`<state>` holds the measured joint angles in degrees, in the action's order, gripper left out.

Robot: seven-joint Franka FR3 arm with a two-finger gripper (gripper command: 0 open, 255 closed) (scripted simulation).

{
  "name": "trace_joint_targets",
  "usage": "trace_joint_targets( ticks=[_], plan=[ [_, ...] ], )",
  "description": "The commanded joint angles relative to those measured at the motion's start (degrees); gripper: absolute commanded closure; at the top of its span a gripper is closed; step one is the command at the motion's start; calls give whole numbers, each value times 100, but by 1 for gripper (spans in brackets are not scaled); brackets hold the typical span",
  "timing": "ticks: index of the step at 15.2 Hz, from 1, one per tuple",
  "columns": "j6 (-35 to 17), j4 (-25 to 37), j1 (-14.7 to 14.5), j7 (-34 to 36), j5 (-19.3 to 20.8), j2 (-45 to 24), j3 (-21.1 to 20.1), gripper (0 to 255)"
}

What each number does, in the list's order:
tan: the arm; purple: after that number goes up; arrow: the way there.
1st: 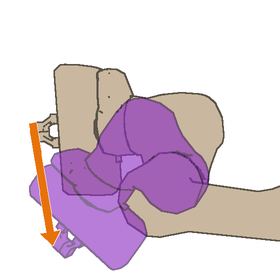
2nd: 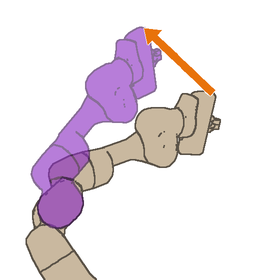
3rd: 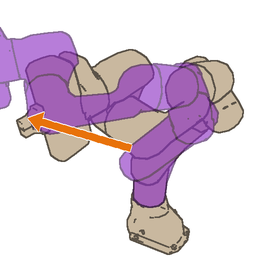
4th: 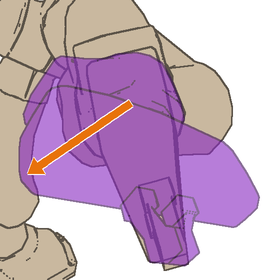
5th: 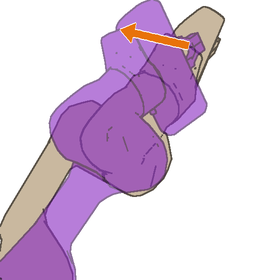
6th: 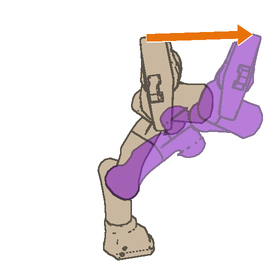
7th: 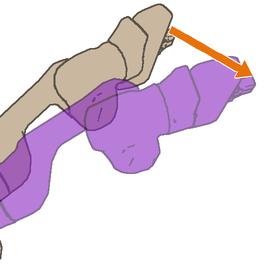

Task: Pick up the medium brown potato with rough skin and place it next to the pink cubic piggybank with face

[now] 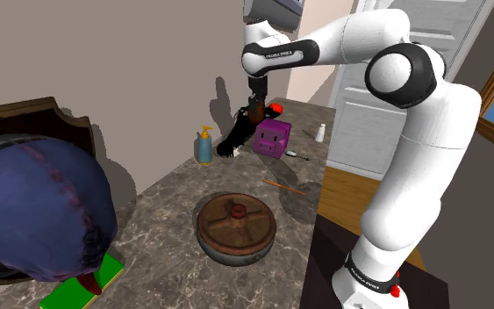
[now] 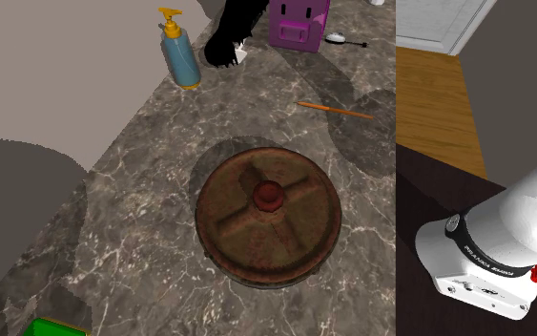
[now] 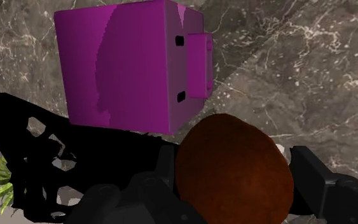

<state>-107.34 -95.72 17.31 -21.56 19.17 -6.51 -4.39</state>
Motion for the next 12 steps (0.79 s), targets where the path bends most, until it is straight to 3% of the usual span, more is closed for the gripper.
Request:
trace_joint_targets(
  ticks=[1, 12],
  plan=[
    [-93, 74, 72, -116, -1, -126, 58, 255],
    [-863, -637, 93, 133, 109, -218, 82, 255]
  ],
)
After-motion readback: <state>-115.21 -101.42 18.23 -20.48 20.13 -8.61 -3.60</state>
